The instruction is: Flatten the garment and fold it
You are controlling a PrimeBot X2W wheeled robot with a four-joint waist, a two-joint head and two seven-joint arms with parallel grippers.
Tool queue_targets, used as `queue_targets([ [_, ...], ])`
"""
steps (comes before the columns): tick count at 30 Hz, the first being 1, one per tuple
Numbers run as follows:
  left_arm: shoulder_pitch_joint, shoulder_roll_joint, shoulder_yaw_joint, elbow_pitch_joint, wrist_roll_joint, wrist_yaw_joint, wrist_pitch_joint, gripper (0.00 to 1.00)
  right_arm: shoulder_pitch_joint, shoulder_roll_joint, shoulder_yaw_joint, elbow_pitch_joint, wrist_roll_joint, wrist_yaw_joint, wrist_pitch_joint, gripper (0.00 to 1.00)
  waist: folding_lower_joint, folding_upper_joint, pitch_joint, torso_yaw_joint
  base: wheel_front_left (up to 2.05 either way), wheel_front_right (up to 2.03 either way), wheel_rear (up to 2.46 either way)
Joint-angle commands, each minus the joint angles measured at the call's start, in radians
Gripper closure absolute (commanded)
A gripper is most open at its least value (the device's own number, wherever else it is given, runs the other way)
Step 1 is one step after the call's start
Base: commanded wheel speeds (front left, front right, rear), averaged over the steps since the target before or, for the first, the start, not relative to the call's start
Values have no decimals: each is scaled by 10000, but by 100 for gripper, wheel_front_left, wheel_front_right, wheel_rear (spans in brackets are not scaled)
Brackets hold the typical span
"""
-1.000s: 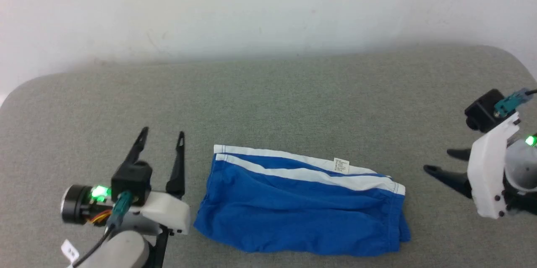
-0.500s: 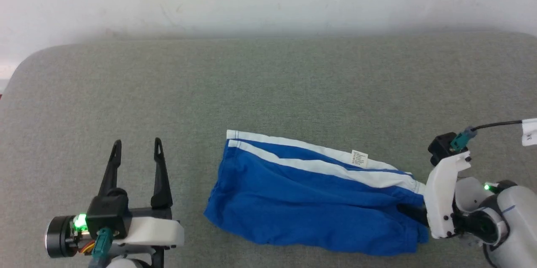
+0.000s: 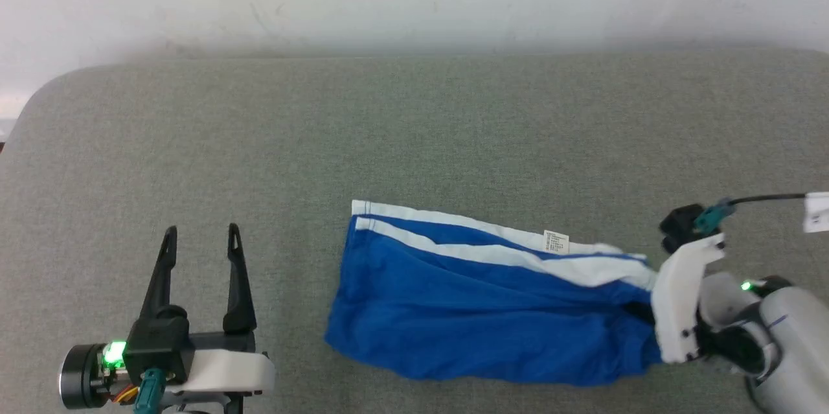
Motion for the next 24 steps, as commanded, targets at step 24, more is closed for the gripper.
queue_targets([
  [24,277,-746,587,435,976,-1124,-47,0,-228,-2925,-190,-3694,1938,-21,1524,100,-1,0,-424,-226,0,0,0],
])
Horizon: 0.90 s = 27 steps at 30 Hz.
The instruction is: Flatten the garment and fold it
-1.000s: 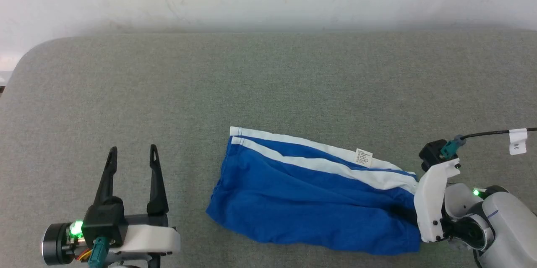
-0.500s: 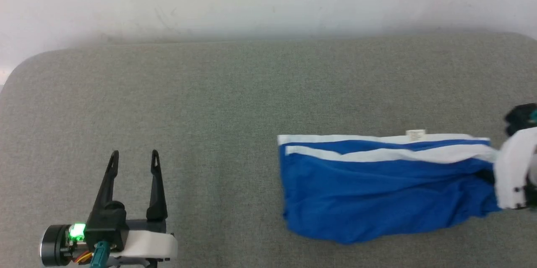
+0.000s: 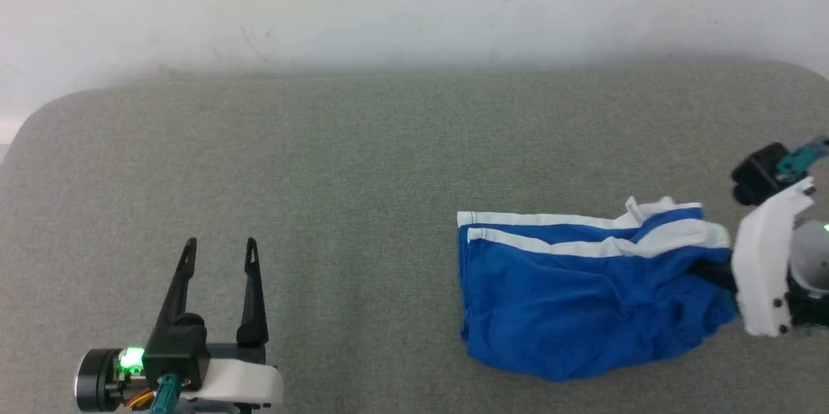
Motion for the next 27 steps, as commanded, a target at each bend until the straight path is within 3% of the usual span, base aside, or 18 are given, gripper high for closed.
queue_targets([
  [1,67,-81,35,29,118,-82,-47,0,-112,147,102,-386,164,-11,123,100,1,0,55,85,0,0,0],
  [5,-109,-225,-54,83,235,-69,-47,0,-495,732,609,-1120,183,-11,446,100,1,0,288,306,0,0,0],
  [9,-285,-319,-152,126,303,-42,-47,0,-908,1344,1063,-898,-91,-11,442,100,1,0,543,490,0,0,0],
  [15,-764,-485,-362,264,344,-4,-47,0,-1743,2417,1973,1055,-838,-11,-79,100,1,0,1089,855,0,0,0],
  [20,-1005,-545,-387,361,330,53,-47,0,-1981,2776,3024,2899,-1383,-11,-589,100,1,0,1384,969,0,0,0],
  [24,-1033,-542,-335,452,327,113,-47,0,-2121,2881,3580,3455,-1279,-11,-1460,100,1,0,1354,843,0,0,0],
  [25,-1021,-523,-315,491,331,123,-47,0,-2193,2807,3716,3388,-1224,-11,-1709,79,1,0,1291,783,0,0,0],
  [26,-996,-496,-288,524,332,132,-47,0,-2271,2708,3818,3256,-1132,-11,-1964,4,1,0,1207,704,0,0,0],
  [27,-960,-472,-257,555,326,142,-47,0,-2351,2576,3859,3075,-1034,-11,-2249,0,1,0,1107,620,0,0,0],
])
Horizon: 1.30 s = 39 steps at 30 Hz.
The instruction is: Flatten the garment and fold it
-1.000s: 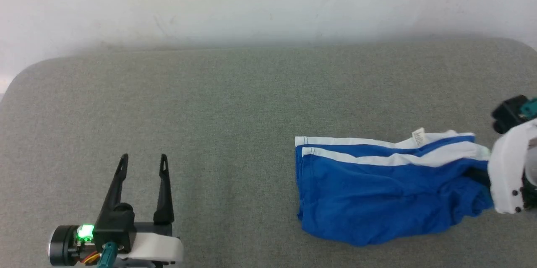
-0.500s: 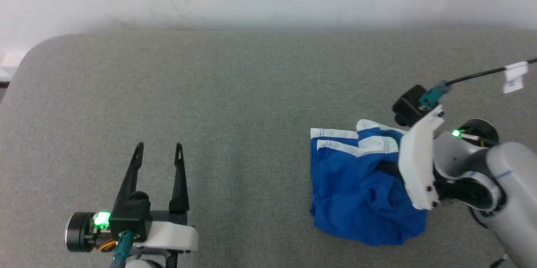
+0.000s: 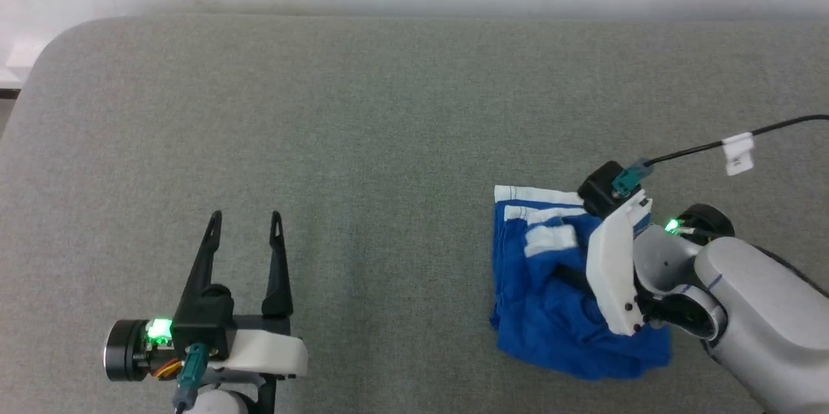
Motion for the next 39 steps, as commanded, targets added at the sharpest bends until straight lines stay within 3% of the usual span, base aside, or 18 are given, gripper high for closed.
queue_targets([
  [1,-25,70,51,28,50,78,-47,0,-151,-70,-4,-79,53,-11,-168,0,-1,0,-309,-284,0,0,0],
  [7,258,163,157,41,-15,40,-47,0,-334,-1164,-635,-2069,388,-11,-2010,0,-1,0,-867,-896,0,0,0],
  [10,316,166,188,21,-28,18,-47,0,-210,-1570,-1457,-2579,7,-11,-3191,0,-1,0,-1029,-1174,0,0,0],
  [13,328,164,229,-10,-43,1,-47,0,123,-1502,-2753,-2528,-790,-11,-4702,0,-1,0,-1146,-1396,0,0,0],
  [16,366,160,300,-56,-65,1,-47,0,671,-971,-4208,-2192,-2059,-11,-6219,0,-1,0,-1226,-1601,0,0,0],
  [20,433,125,396,-108,-129,-23,-47,0,1740,207,-6042,-1880,-3987,-11,-7894,0,-1,0,-1316,-1773,0,0,0],
  [26,508,45,590,-231,-265,-139,-47,0,3497,2104,-7880,-2327,-5578,-11,-9040,0,-1,0,-1406,-1846,0,0,0],
  [31,821,-12,858,-436,-349,-230,-47,0,4819,3375,-8310,-3295,-6130,-11,-9140,0,-1,0,-1548,-1909,0,0,0],
  [39,1264,-51,1204,-844,-374,-537,-47,0,6105,4080,-8231,-4476,-6550,-11,-9145,0,-1,0,-1641,-1772,0,0,0],
])
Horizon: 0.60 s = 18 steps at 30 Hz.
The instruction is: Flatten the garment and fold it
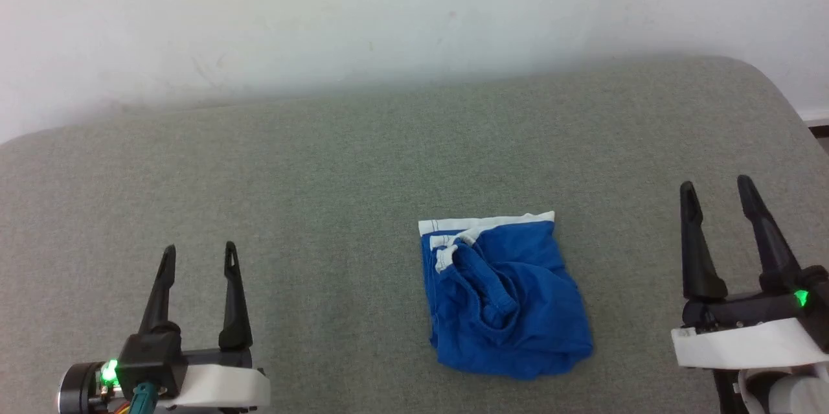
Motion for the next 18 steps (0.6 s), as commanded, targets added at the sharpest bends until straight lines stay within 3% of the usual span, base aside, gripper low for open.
queue_targets([
  [1,139,-26,67,-72,-44,-83,-47,0,-27,52,-38,-182,-34,-9,-43,0,1,0,-15,57,0,0,0],
  [4,136,-64,118,-158,-15,-185,-47,0,-498,-97,-191,-432,-62,-9,-44,0,1,0,-7,143,0,0,0],
  [8,97,-85,197,-177,83,-275,-47,0,-1699,-993,-103,-145,136,-9,47,0,1,0,51,277,0,0,0],
  [12,144,-140,283,-96,175,-193,-47,0,-2994,-2368,993,639,795,-9,2053,0,1,0,113,436,0,0,0],
  [18,222,-231,372,-18,199,-77,-47,0,-4189,-4140,3119,1761,3043,-9,6356,0,1,0,240,777,0,0,0],
])
